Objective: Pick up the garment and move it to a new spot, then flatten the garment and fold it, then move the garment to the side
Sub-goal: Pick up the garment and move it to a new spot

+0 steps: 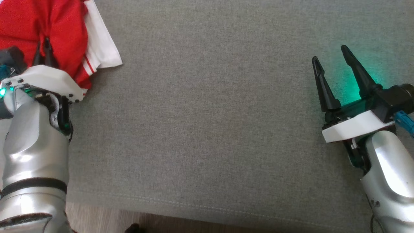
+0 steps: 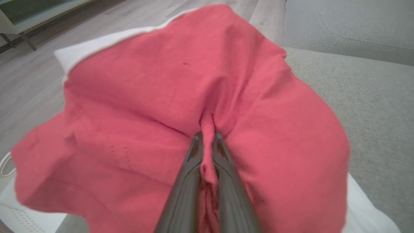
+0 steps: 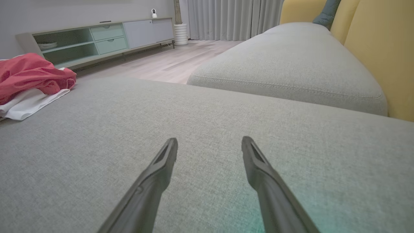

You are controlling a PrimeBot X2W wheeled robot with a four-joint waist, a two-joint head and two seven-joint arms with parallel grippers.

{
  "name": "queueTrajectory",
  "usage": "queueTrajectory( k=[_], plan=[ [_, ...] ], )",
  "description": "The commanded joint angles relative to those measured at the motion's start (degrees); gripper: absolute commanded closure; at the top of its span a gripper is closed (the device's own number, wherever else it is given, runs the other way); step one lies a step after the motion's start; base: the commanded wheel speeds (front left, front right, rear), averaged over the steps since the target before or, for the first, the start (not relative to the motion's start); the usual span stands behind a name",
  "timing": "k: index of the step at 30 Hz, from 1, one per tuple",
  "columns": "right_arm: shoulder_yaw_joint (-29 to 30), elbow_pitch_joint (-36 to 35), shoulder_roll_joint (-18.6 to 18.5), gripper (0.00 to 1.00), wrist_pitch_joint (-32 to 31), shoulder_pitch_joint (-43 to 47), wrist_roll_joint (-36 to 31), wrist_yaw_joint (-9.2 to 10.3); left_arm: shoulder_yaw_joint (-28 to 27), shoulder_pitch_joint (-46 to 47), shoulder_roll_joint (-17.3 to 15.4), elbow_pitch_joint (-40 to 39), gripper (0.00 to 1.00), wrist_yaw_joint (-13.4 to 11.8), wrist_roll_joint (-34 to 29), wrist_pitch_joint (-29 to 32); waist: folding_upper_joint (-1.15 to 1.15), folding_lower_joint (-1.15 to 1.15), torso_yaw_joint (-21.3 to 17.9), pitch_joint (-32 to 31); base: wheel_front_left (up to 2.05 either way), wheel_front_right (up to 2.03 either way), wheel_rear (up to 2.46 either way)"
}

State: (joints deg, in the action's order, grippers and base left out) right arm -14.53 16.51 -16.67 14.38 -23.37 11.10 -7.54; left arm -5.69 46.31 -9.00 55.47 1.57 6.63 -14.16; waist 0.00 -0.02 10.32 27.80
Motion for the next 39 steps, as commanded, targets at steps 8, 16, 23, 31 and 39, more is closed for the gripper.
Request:
queueTrajectory(
  k=[8,16,23,31,39],
  plan=[
    [-0.69,-0.31,2.85,0.0,0.62,0.34,0.15,0.05,1.62,2.76,-4.65,-4.4,1.0,0.75,-2.37,-0.79,0.0,0.02,-1.61,-5.39,0.0,0.0,0.0],
    [-1.21,1.19,7.16,0.0,0.62,0.98,-0.01,0.05,5.75,5.54,-5.48,-13.95,1.0,2.58,-4.81,-0.83,0.0,0.02,-7.11,-10.46,0.0,0.0,0.0],
    [-1.62,1.23,9.57,0.0,0.62,0.52,0.07,0.05,9.78,6.51,-0.52,-19.35,1.0,3.6,-4.56,-0.83,0.0,0.02,-15.21,-12.27,0.0,0.0,0.0],
    [-2.16,2.35,11.15,0.0,0.62,-0.34,0.25,0.05,14.65,2.57,5.48,-21.17,1.0,4.24,-0.96,-0.84,0.0,0.02,-25.74,-12.61,0.0,0.0,0.0],
    [-1.45,3.1,12.17,0.0,0.62,-0.06,0.58,0.05,27.14,-2.36,6.1,-23.53,1.0,2.25,7.8,-0.84,0.0,0.02,-31.2,-12.1,0.0,0.0,0.0]
  ],
)
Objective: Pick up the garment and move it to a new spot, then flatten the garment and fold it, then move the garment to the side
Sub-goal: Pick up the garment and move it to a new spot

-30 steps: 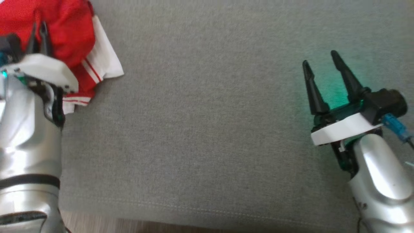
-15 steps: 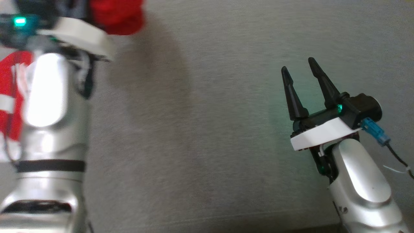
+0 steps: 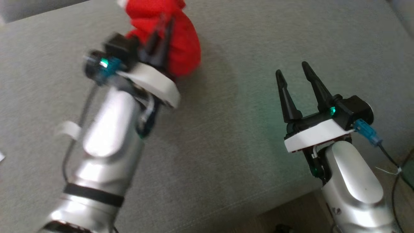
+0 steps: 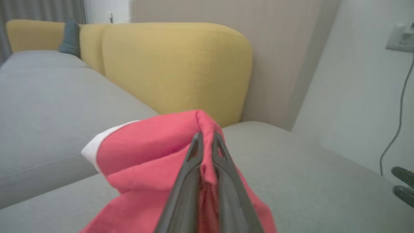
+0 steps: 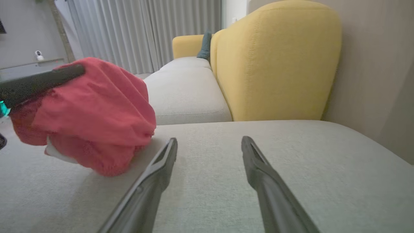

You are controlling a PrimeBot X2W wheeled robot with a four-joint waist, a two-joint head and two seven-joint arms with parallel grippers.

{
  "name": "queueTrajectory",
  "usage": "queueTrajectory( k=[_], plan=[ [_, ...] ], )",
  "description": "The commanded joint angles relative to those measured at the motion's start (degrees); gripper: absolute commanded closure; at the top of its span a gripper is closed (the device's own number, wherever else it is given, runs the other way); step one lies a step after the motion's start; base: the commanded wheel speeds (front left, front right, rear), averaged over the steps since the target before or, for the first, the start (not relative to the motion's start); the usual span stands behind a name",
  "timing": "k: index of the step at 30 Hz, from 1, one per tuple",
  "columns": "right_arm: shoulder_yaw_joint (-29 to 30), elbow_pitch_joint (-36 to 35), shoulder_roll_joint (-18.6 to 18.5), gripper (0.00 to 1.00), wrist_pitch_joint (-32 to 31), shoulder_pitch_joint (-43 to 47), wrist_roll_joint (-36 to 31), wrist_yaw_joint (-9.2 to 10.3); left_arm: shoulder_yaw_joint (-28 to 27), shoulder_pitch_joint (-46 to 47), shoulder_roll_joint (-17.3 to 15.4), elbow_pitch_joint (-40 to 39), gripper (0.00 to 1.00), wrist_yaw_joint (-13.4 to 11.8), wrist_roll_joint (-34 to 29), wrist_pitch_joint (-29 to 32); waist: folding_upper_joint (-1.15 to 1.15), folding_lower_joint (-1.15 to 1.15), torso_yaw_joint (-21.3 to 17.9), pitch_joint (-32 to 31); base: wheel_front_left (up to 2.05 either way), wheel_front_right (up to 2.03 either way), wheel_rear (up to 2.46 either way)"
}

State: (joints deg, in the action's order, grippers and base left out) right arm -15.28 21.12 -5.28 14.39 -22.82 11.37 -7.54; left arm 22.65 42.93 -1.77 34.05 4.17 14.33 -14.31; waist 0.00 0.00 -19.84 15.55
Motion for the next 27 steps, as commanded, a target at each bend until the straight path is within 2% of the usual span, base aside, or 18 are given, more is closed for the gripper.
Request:
queueTrajectory(
  k=[1,2,3,4,8,11,17,21,27],
  plan=[
    [-0.58,-1.47,0.83,0.0,0.61,-0.48,0.3,0.05,0.41,0.26,-1.13,-2.16,1.0,-1.29,1.13,-0.69,0.0,0.0,-1.14,0.16,0.0,0.0,0.0],
    [-0.22,-1.43,0.9,0.0,0.61,-0.23,0.24,0.05,2.9,-1.34,-1.12,-1.85,1.0,-3.06,2.34,-0.69,0.0,0.0,-1.0,0.06,0.0,0.0,0.0],
    [0.07,-1.42,0.91,0.0,0.61,-0.06,0.2,0.05,3.74,-2.16,-1.12,-1.53,0.64,-3.95,2.53,-0.69,0.0,0.0,-0.72,-0.03,0.0,0.0,0.0],
    [0.35,-1.39,0.92,0.0,0.61,0.16,0.15,0.05,4.23,-3.04,-1.12,-1.14,0.0,-4.84,2.47,-0.69,0.0,0.0,-0.37,-0.16,0.0,0.0,0.0],
    [0.71,-1.06,0.81,0.0,0.61,0.91,0.16,0.05,2.97,-7.63,-1.12,-0.65,0.0,-7.51,1.51,-0.69,0.0,0.0,1.66,-1.02,0.0,0.0,0.0],
    [0.76,-0.93,0.64,0.0,0.61,1.32,0.14,0.05,1.03,-10.4,-1.34,-1.28,0.0,-8.55,1.0,-0.69,0.0,0.0,2.96,-1.64,0.0,0.0,0.0],
    [0.9,-0.25,0.24,0.0,0.61,2.52,-0.34,0.05,-5.5,-20.28,-2.86,-9.11,0.0,-12.19,-2.89,-0.69,0.0,0.0,7.01,-3.8,0.0,0.0,0.0],
    [1.52,0.56,0.13,0.0,0.61,3.61,-0.6,0.05,-9.38,-26.6,-2.64,-13.9,0.0,-13.55,-4.77,-0.69,0.0,0.0,9.78,-5.6,0.0,0.0,0.0],
    [1.81,1.84,0.59,0.0,0.61,5.19,-0.68,0.05,-14.58,-36.36,-1.51,-20.96,0.0,-16.11,-5.59,-0.69,0.0,0.0,11.31,-8.17,0.0,0.0,0.0]
  ],
)
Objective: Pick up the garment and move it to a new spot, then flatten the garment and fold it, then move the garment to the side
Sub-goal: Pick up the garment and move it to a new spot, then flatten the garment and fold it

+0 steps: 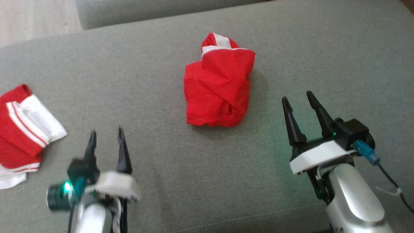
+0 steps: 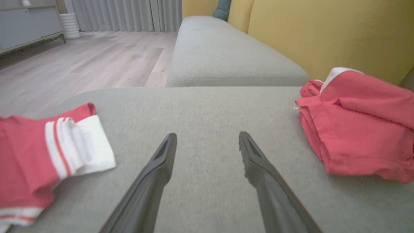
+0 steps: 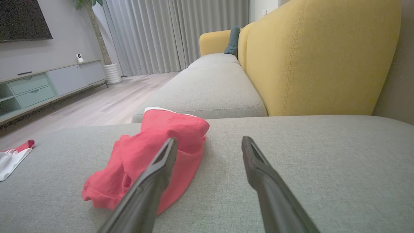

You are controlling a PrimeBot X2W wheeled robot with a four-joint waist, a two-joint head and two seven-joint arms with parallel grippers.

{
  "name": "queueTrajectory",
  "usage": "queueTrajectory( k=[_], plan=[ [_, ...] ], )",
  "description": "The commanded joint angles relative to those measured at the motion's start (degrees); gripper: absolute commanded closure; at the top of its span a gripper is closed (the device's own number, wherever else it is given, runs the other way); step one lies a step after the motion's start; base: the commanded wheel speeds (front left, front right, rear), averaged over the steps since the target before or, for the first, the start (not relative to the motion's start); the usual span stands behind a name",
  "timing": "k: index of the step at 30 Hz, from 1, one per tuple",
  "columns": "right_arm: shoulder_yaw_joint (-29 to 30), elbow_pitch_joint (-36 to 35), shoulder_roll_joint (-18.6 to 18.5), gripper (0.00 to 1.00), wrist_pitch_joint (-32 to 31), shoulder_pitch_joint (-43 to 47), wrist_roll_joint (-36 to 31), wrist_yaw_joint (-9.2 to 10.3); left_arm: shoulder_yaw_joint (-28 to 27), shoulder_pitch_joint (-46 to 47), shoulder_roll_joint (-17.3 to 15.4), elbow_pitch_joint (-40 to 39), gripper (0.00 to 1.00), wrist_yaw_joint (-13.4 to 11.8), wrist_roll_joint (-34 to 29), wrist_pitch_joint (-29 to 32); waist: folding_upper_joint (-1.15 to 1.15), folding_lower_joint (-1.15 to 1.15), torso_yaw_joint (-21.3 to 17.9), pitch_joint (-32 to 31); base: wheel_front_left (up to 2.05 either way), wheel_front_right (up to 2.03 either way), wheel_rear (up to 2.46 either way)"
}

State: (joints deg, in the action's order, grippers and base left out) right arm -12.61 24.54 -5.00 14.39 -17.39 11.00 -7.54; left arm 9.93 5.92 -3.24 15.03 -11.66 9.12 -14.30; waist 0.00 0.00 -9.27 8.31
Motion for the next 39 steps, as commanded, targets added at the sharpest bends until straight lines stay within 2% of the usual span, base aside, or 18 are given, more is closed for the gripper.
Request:
queueTrajectory(
  k=[1,8,13,18,22,27,28,34,35,36,39],
  plan=[
    [-0.73,-1.42,0.36,0.0,0.61,0.05,-0.35,0.05,-2.09,-0.48,0.06,-2.43,0.0,-0.2,-0.43,-0.7,0.0,0.0,0.99,-1.15,0.0,0.0,0.0],
    [-2.77,0.12,0.09,0.0,0.61,0.38,-0.48,0.05,-2.35,-2.61,0.32,-2.84,0.0,1.0,-0.42,-0.7,0.0,0.0,2.72,-1.57,0.0,0.0,0.0],
    [-10.36,2.51,-1.62,0.0,0.61,-3.98,0.08,0.05,0.2,-1.88,0.34,-2.96,0.0,1.41,0.11,-0.7,0.0,0.0,5.16,-0.47,0.0,0.0,0.0],
    [-17.02,6.99,-3.07,0.0,0.61,-11.92,1.24,0.05,3.67,-1.11,0.35,-2.42,0.0,1.4,1.17,-0.7,0.0,0.0,9.58,0.98,0.0,0.0,0.0],
    [-21.15,14.0,-4.7,0.0,0.59,-18.57,1.57,0.05,6.25,-0.46,0.35,-2.06,0.0,1.33,1.52,-0.7,0.0,0.0,13.06,1.89,0.0,0.0,0.0],
    [-23.2,25.87,-5.04,0.0,-1.48,-25.76,0.97,0.05,8.42,0.32,0.35,-1.71,0.0,1.12,2.16,-0.7,0.0,0.0,16.59,3.42,0.0,0.0,0.0],
    [-23.2,25.87,-5.04,0.0,-1.48,-25.76,0.97,0.05,8.42,0.32,0.35,-1.71,0.0,1.12,2.16,-0.7,0.0,0.0,16.59,3.42,0.0,0.0,0.0],
    [-24.3,36.24,-4.65,0.0,-3.61,-30.11,0.1,0.05,10.79,1.3,0.35,-2.03,0.0,0.07,3.42,-0.7,0.0,0.0,18.52,5.13,0.0,0.0,0.0],
    [-24.69,37.1,-4.43,0.64,-3.25,-30.22,0.21,0.05,11.36,1.39,0.35,-1.81,0.0,0.17,3.41,-0.7,0.0,0.0,18.63,5.18,0.0,0.0,0.0],
    [-24.96,37.67,-4.32,1.0,-2.69,-30.36,0.47,0.05,11.94,1.46,0.35,-1.58,0.0,0.31,3.45,-0.7,0.0,0.0,18.67,5.21,0.0,0.0,0.0],
    [-25.58,38.15,-4.33,1.0,-0.94,-31.28,1.3,0.05,12.65,1.28,0.35,-1.27,0.0,0.06,3.76,-0.7,0.0,0.0,18.32,4.9,0.0,0.0,0.0]
  ],
)
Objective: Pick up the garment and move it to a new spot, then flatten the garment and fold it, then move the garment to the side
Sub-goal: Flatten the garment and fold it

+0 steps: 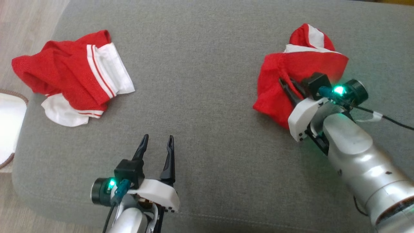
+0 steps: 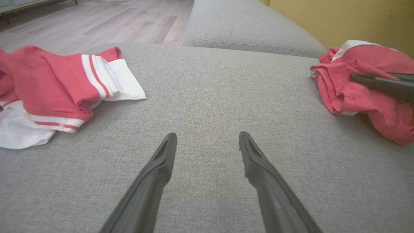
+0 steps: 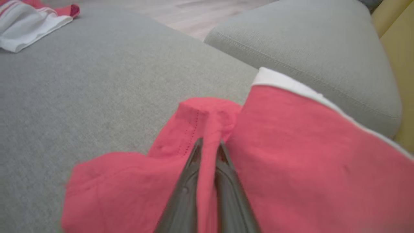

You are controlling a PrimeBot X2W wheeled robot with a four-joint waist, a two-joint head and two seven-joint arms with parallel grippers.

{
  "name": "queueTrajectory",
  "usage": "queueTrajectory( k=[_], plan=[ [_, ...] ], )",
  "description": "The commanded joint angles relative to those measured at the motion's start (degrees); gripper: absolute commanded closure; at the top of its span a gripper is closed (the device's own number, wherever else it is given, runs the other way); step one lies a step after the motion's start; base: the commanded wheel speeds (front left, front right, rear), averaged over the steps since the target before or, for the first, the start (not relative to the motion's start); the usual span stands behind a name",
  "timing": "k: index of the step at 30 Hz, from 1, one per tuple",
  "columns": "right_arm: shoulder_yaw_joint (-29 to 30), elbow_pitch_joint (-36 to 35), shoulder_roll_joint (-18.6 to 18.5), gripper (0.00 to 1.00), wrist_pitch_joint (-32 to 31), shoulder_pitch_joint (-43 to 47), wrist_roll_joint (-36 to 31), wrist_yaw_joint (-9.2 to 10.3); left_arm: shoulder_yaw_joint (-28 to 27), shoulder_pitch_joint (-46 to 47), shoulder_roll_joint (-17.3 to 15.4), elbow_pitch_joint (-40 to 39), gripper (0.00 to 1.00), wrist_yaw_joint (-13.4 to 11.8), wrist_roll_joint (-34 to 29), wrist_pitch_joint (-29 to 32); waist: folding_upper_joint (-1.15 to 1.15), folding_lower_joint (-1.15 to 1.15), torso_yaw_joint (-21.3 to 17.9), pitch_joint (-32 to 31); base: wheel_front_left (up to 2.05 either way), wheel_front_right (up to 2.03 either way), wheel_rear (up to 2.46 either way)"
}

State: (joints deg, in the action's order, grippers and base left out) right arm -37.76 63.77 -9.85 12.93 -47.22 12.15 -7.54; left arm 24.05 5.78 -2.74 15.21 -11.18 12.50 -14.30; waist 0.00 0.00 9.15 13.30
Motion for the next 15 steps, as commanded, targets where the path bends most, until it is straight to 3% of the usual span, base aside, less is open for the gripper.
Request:
queueTrajectory(
  k=[1,4,15],
  plan=[
    [-0.48,-1.51,0.41,1.0,1.07,-2.04,0.37,0.05,-1.33,1.3,-0.14,-1.41,0.0,-0.46,0.51,-0.7,0.0,0.0,-0.31,-0.22,0.0,0.0,0.0],
    [0.03,-4.97,0.47,1.0,1.95,-3.48,1.35,0.05,-0.36,0.98,-0.14,-0.78,0.0,0.08,0.71,-0.7,0.0,0.0,-0.83,-1.25,0.0,0.0,0.0],
    [-1.24,-39.93,0.91,1.0,2.06,-6.83,3.89,0.05,1.04,-0.51,-0.14,0.71,0.0,0.6,1.17,-0.7,0.0,0.0,-1.06,-6.37,0.0,0.0,0.0]
  ],
)
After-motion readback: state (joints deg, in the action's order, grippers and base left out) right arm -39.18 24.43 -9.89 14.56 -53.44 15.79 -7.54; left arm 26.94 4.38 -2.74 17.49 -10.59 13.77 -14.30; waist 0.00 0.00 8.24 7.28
